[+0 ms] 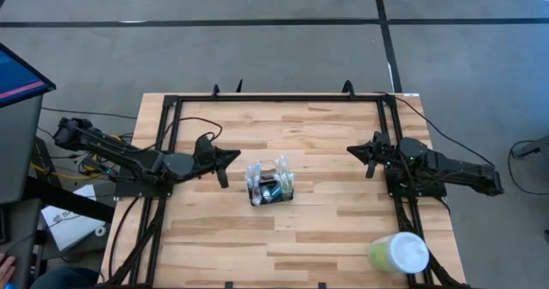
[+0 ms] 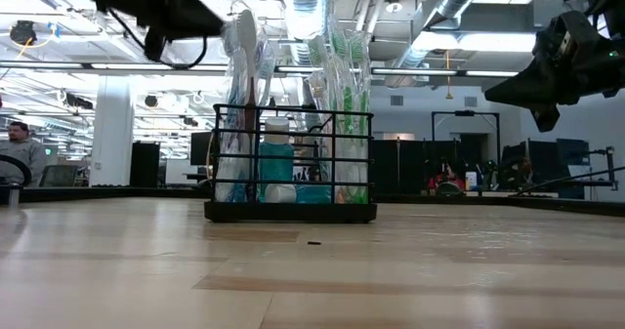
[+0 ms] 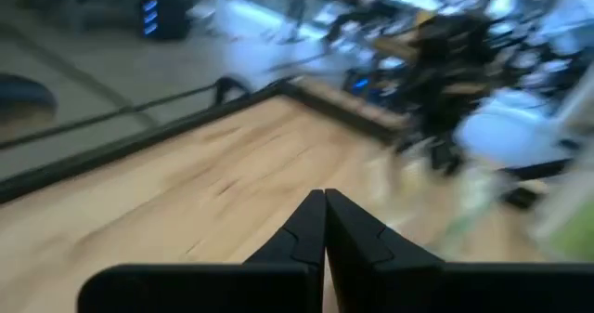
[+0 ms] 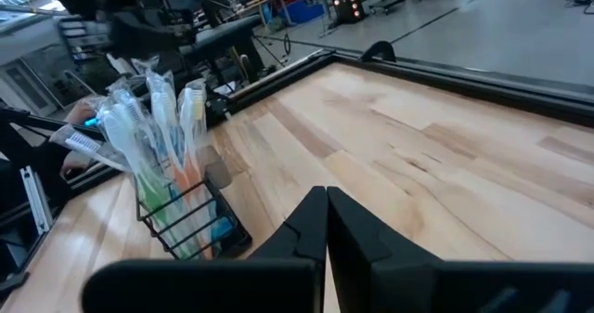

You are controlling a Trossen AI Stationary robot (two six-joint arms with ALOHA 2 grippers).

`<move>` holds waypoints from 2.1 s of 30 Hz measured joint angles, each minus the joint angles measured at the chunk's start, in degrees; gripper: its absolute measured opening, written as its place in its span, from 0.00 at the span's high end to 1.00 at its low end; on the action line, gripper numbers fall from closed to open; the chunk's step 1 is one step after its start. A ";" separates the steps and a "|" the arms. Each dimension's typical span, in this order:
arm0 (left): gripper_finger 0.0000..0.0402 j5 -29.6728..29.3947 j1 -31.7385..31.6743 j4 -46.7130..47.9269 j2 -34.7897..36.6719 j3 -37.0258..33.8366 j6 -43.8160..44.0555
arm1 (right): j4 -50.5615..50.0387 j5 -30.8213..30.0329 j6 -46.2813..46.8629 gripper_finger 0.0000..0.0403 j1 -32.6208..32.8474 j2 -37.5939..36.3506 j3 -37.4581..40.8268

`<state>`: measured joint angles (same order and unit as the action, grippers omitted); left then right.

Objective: Pick & Place toothbrushing station
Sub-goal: Return to Home Position

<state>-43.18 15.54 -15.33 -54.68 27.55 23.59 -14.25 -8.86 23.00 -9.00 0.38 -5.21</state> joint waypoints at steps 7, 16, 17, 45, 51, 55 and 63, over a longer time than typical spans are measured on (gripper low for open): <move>1.00 10.62 -6.03 3.61 0.43 -3.58 4.01 | -0.10 0.20 0.14 1.00 0.01 0.00 0.00; 1.00 9.93 -0.66 -4.78 4.39 -8.93 -3.30 | -0.14 0.26 0.13 1.00 0.01 0.00 0.00; 1.00 9.26 0.13 -4.63 5.44 -9.83 -3.70 | -0.14 0.25 0.12 1.00 0.01 0.00 0.00; 1.00 20.33 3.36 9.68 38.39 -27.15 -6.97 | -0.10 0.24 0.00 1.00 0.00 0.02 0.02; 1.00 21.68 3.36 10.99 43.38 -27.15 -11.19 | -0.10 0.24 0.00 1.00 0.01 0.02 0.04; 1.00 21.84 3.23 11.13 46.12 -27.12 -14.49 | -0.10 0.24 0.00 1.00 0.01 0.02 0.04; 1.00 21.73 3.20 11.30 50.06 -27.12 -18.16 | -0.10 0.24 0.00 1.00 0.01 0.02 0.04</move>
<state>-21.45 18.74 -4.03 -4.62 0.43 5.43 -14.35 -8.62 23.00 -8.99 0.40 -5.17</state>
